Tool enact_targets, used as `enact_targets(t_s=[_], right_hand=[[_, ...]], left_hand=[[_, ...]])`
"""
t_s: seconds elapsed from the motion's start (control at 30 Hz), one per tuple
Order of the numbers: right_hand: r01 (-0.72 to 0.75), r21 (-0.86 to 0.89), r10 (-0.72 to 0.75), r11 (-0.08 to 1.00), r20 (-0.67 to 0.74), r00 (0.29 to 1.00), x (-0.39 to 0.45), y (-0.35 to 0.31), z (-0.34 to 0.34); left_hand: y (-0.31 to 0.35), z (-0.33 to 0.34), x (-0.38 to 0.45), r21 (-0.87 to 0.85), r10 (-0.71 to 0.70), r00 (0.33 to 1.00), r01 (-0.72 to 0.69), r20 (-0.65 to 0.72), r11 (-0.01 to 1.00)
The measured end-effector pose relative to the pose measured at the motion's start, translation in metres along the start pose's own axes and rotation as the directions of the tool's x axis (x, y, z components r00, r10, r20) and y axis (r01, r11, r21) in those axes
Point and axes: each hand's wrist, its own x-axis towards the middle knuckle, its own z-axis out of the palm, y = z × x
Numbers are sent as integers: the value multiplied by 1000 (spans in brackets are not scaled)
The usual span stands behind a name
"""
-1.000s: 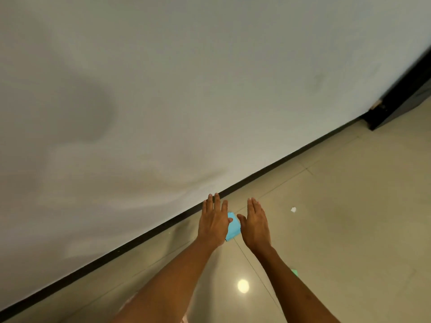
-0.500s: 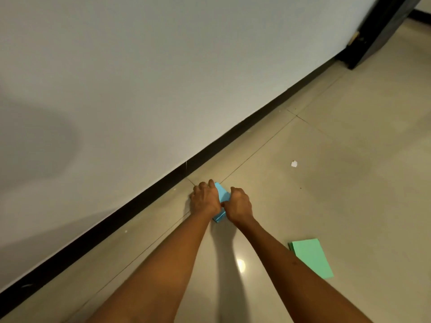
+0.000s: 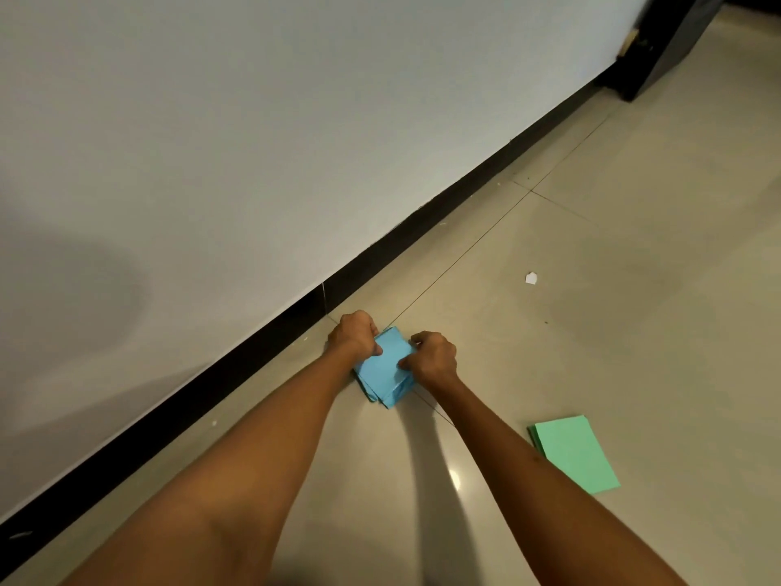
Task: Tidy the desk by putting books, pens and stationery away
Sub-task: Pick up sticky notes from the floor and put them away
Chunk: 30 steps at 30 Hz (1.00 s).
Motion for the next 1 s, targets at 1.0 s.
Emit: enact_targets(t_s=[1.0], right_hand=[[-222,942,78,253,209,975,-12,1,-91]], left_hand=[[82,-26,-26,-820,180,945,132,274,556]])
